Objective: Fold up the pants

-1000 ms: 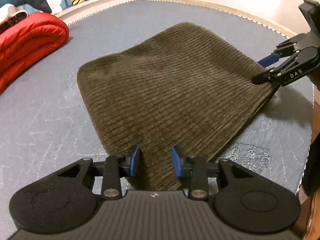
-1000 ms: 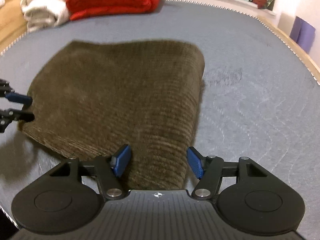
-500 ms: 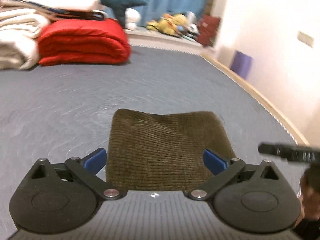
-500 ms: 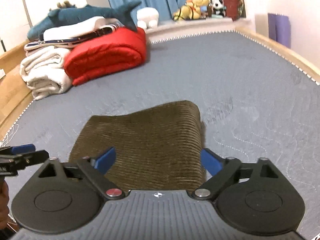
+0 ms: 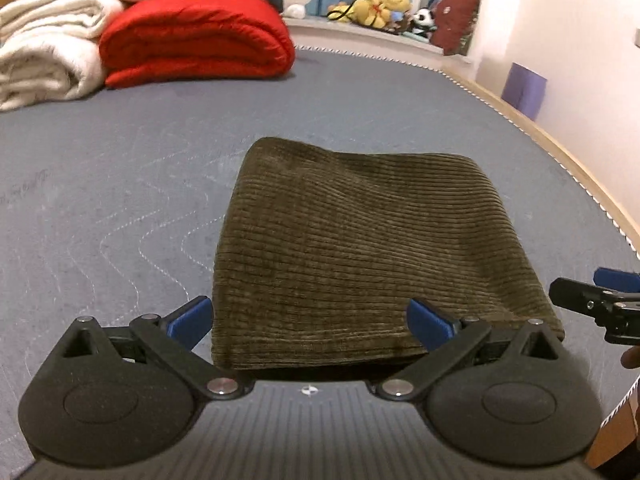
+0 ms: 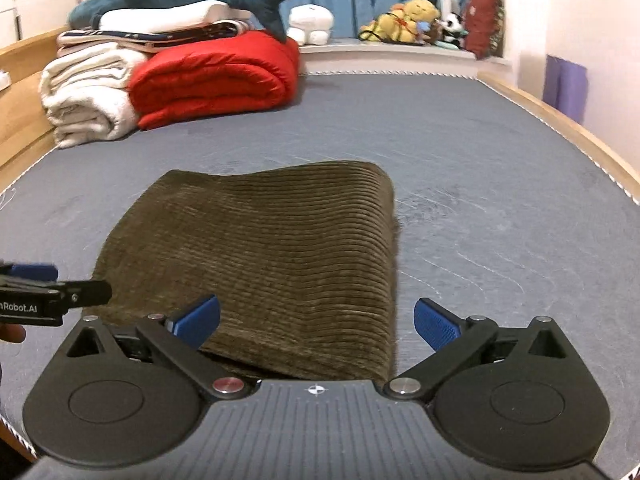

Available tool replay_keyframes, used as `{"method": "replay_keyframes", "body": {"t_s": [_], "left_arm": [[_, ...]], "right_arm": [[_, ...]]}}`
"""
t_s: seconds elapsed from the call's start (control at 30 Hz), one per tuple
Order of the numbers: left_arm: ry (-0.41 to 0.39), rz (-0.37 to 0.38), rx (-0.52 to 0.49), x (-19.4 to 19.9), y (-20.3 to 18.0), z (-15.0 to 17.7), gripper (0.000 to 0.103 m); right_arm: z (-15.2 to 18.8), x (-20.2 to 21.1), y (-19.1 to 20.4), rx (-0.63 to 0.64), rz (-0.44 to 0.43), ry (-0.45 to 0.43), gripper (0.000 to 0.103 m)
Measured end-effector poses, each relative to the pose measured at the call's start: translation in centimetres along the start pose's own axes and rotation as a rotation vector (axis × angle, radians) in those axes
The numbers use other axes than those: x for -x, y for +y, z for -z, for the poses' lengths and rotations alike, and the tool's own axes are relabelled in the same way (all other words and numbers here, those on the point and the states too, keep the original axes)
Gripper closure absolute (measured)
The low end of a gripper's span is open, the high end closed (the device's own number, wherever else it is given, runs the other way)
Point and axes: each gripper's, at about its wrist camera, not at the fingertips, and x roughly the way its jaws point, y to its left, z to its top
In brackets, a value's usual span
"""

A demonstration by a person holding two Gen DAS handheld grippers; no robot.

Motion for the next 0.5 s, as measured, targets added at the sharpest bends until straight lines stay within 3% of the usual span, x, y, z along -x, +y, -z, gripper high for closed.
{"method": "replay_keyframes", "body": {"t_s": [0.17, 0.5], "left_arm": [[0.011, -0.019, -0.023, -0.9, -0.7, 0.4, 0.000], [0.061, -0.038, -0.014, -2.2, -0.7, 0.9, 0.000]], "right_arm": [[-0.2, -0.7, -0.6, -0.041, 0.043, 0.038, 0.001], [-0.1, -1.4, -0.9, -0.066, 0.032, 0.099, 0.001]]}}
